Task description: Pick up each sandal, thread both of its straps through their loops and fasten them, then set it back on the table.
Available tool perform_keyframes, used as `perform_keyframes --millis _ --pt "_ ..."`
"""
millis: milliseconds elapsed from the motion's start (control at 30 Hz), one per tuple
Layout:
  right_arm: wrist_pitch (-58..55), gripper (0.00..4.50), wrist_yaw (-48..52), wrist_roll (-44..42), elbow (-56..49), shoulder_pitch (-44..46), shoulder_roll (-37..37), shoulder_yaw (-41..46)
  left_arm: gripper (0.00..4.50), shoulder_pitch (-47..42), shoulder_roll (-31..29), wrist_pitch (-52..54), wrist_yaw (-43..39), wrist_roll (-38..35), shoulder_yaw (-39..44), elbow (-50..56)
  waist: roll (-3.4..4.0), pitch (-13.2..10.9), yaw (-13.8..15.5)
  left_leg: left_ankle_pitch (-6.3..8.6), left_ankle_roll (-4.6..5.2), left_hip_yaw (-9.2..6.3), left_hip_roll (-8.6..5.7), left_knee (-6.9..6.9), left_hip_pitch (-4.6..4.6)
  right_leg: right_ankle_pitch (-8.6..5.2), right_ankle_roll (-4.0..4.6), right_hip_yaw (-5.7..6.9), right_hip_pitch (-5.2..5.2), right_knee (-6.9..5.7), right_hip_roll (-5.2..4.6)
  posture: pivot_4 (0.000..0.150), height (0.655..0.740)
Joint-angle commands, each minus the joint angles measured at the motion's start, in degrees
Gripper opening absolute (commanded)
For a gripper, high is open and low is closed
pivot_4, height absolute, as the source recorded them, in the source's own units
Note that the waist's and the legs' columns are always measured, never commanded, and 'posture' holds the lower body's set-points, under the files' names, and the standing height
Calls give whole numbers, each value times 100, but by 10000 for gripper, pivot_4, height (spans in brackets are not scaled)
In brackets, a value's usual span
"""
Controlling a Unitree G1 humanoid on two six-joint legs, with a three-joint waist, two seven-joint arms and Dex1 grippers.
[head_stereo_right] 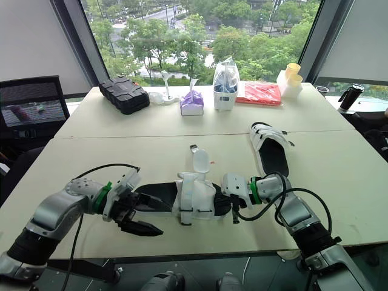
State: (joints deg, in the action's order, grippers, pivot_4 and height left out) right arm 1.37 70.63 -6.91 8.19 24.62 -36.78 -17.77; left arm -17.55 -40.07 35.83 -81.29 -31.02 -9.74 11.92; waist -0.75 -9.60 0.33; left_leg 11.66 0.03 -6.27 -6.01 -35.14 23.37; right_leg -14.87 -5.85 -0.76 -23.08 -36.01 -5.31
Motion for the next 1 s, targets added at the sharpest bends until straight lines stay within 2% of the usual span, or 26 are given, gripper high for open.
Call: perform_keyframes --millis 33,433,700,800,933,1000 --pt "-109 0 11 407 341 -159 -52 -274 37396 87 117 -320 273 149 -42 90 0 0 7 0 0 0 0 0 0 -4 7 0 0 0 0 1500 7400" --pt "-131 0 46 398 278 -169 -81 -281 37396 186 797 -1022 915 708 -482 -313 1 2 30 0 0 1 0 0 0 -5 8 1 2 1 -1 1500 7400" --pt "-141 0 43 405 260 -181 -72 -271 37396 235 926 -868 1028 758 -712 -219 -3 18 40 0 0 1 0 -1 -2 -5 8 1 18 4 -2 1500 7400" --pt "-137 0 43 417 267 -186 -64 -272 29161 238 978 -704 997 566 -677 -146 -2 22 38 0 0 0 0 -1 -5 -5 8 1 26 7 -2 1500 7400" --pt "-148 0 45 411 250 -194 -72 -262 8845 219 1040 -457 1052 320 -540 -38 -3 20 24 1 1 0 0 2 0 -5 7 1 20 12 -2 1500 7400" --pt "-154 0 45 408 252 -187 -74 -260 8845 204 1050 -387 1097 255 -487 -29 -1 20 29 1 1 0 1 4 0 -5 7 2 17 12 -1 1500 7400"
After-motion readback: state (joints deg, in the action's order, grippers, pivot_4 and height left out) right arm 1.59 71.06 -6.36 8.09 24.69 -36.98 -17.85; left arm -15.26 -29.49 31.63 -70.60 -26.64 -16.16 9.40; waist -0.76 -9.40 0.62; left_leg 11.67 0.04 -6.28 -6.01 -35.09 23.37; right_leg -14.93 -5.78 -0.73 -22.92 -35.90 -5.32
